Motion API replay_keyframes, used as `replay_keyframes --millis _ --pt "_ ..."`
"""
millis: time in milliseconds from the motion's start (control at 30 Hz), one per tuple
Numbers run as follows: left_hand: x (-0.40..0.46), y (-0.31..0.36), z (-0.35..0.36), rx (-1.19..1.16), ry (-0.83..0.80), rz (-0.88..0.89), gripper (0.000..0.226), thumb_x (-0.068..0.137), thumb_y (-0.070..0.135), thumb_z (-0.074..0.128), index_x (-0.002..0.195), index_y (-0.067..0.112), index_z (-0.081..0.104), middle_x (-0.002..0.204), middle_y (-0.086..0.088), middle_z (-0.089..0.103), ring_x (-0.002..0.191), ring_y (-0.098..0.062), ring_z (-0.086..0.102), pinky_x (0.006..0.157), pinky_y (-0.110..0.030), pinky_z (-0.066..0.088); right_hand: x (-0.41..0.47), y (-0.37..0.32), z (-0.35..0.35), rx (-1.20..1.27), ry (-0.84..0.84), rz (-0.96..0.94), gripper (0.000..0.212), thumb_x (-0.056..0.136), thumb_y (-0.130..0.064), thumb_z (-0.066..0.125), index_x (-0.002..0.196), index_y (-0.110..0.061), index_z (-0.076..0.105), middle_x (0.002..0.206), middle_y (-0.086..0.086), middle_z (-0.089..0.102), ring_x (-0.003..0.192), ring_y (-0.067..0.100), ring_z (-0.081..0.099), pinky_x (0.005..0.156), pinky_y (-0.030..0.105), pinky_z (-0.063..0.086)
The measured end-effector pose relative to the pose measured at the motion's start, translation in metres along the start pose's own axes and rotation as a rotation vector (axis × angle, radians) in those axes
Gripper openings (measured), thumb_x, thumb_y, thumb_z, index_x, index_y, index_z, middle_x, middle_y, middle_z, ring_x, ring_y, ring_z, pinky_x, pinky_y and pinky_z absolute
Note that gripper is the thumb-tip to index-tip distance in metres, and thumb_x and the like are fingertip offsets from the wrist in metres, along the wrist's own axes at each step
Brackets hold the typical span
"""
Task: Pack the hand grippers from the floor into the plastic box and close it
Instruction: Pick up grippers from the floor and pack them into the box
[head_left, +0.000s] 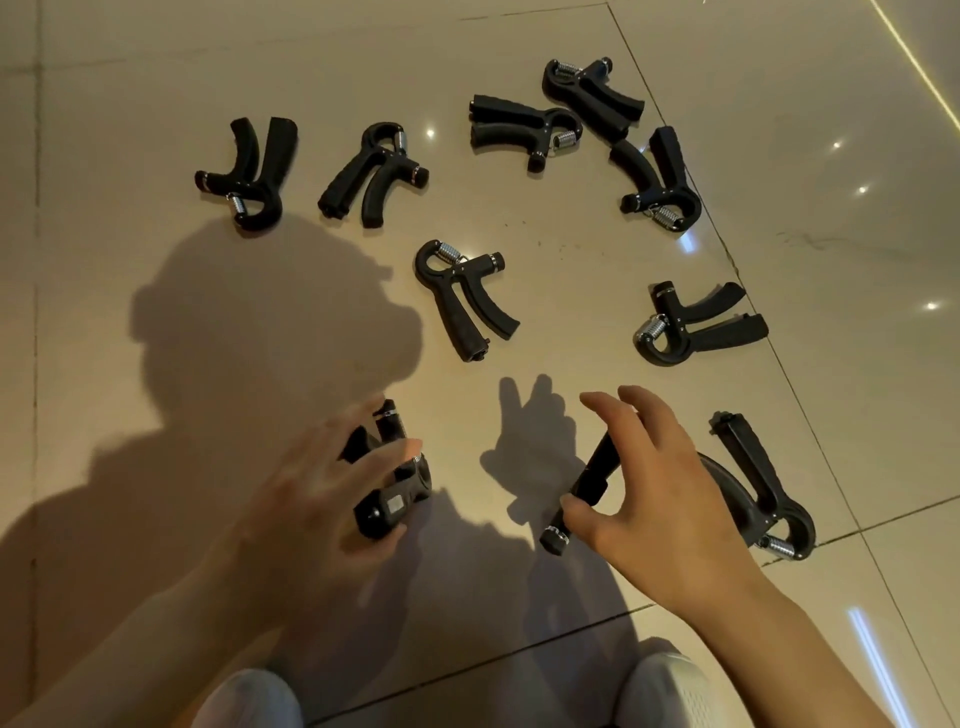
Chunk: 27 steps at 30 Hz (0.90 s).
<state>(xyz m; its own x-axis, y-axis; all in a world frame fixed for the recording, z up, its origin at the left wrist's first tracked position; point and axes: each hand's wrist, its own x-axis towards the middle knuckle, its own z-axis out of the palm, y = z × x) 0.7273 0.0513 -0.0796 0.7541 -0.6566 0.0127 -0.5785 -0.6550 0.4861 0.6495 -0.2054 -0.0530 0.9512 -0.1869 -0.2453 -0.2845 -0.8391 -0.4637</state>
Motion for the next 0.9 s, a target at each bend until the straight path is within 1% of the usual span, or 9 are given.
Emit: replay_keyframes --millis 100,233,300,333,467,567,700,833,900 --pt "0.005 0.001 0.012 0.055 -0.021 0.037 0.052 0.076 0.046 0.056 0.122 0.023 0.053 0.134 -0.015 0.047 0.114 -0.030 0.048 0.090 -0.038 0.042 0.002 -0.001 0.002 -0.029 -0.001 -0.007 0.072 0.079 -0.035 0.067 0.141 -0.034 0.030 0.148 -0.004 0.019 0.133 0.018 0.023 0.095 0.024 0.032" --pt "0.022 0.007 0.023 0.118 0.094 0.021 0.055 0.084 0.047 0.048 0.133 0.023 0.043 0.144 -0.016 0.033 0.129 -0.032 0.036 0.094 -0.048 0.040 0.005 0.008 0.015 0.086 0.156 0.004 0.048 0.084 -0.035 0.066 0.129 -0.032 0.050 0.143 0.001 0.028 0.127 0.020 0.032 0.091 0.026 0.031" --pt "0.027 0.005 0.028 0.137 0.146 0.105 0.054 0.089 0.046 0.046 0.136 0.019 0.040 0.146 -0.013 0.031 0.135 -0.033 0.030 0.101 -0.046 0.037 0.005 0.013 0.025 0.092 0.256 -0.010 0.033 0.090 -0.042 0.056 0.120 -0.030 0.060 0.137 0.006 0.039 0.125 0.025 0.038 0.093 0.031 0.035" --pt "0.028 0.003 0.030 0.123 0.150 0.143 0.054 0.091 0.044 0.045 0.137 0.019 0.037 0.146 -0.012 0.031 0.136 -0.033 0.030 0.103 -0.044 0.036 0.005 0.015 0.029 0.089 0.289 -0.022 0.032 0.092 -0.043 0.050 0.117 -0.028 0.063 0.134 0.007 0.042 0.124 0.028 0.039 0.095 0.035 0.037" --pt "0.030 -0.002 0.037 0.126 0.154 0.228 0.048 0.095 0.035 0.044 0.141 0.024 0.032 0.144 -0.013 0.037 0.135 -0.037 0.031 0.106 -0.045 0.034 0.007 0.020 0.038 0.020 0.288 -0.114 0.036 0.092 -0.043 0.049 0.121 -0.027 0.062 0.132 0.010 0.046 0.125 0.037 0.041 0.100 0.045 0.038" --pt "0.031 0.001 0.045 0.119 0.191 0.291 0.051 0.089 0.035 0.060 0.135 0.022 0.043 0.147 -0.012 0.033 0.136 -0.039 0.027 0.103 -0.052 0.037 0.010 0.023 0.039 -0.075 0.258 -0.150 0.036 0.090 -0.041 0.051 0.123 -0.027 0.058 0.131 0.013 0.048 0.125 0.041 0.042 0.099 0.049 0.040" --pt "0.033 0.006 0.049 0.109 0.193 0.364 0.049 0.086 0.038 0.061 0.131 0.024 0.049 0.147 -0.006 0.025 0.129 -0.033 0.037 0.087 -0.044 0.051 0.004 0.025 0.031 -0.185 0.218 -0.168 0.042 0.084 -0.036 0.060 0.124 -0.024 0.057 0.126 0.011 0.053 0.112 0.037 0.051 0.086 0.048 0.050" --pt "0.034 0.019 0.030 0.049 0.201 0.337 0.056 0.077 0.029 0.069 0.128 0.021 0.045 0.141 -0.010 0.032 0.112 -0.025 0.047 0.085 -0.035 0.051 -0.022 0.020 0.013 -0.182 0.229 -0.150 0.067 0.067 -0.031 0.082 0.127 -0.017 0.055 0.128 0.013 0.052 0.111 0.035 0.054 0.087 0.044 0.047" --pt "0.032 0.032 0.010 0.050 0.187 0.337 0.056 0.073 0.024 0.070 0.125 0.023 0.048 0.140 -0.009 0.034 0.115 -0.027 0.046 0.084 -0.032 0.047 -0.035 0.013 0.002 -0.175 0.266 -0.141 0.068 0.067 -0.031 0.083 0.127 -0.018 0.055 0.130 0.013 0.051 0.113 0.035 0.053 0.087 0.045 0.047"
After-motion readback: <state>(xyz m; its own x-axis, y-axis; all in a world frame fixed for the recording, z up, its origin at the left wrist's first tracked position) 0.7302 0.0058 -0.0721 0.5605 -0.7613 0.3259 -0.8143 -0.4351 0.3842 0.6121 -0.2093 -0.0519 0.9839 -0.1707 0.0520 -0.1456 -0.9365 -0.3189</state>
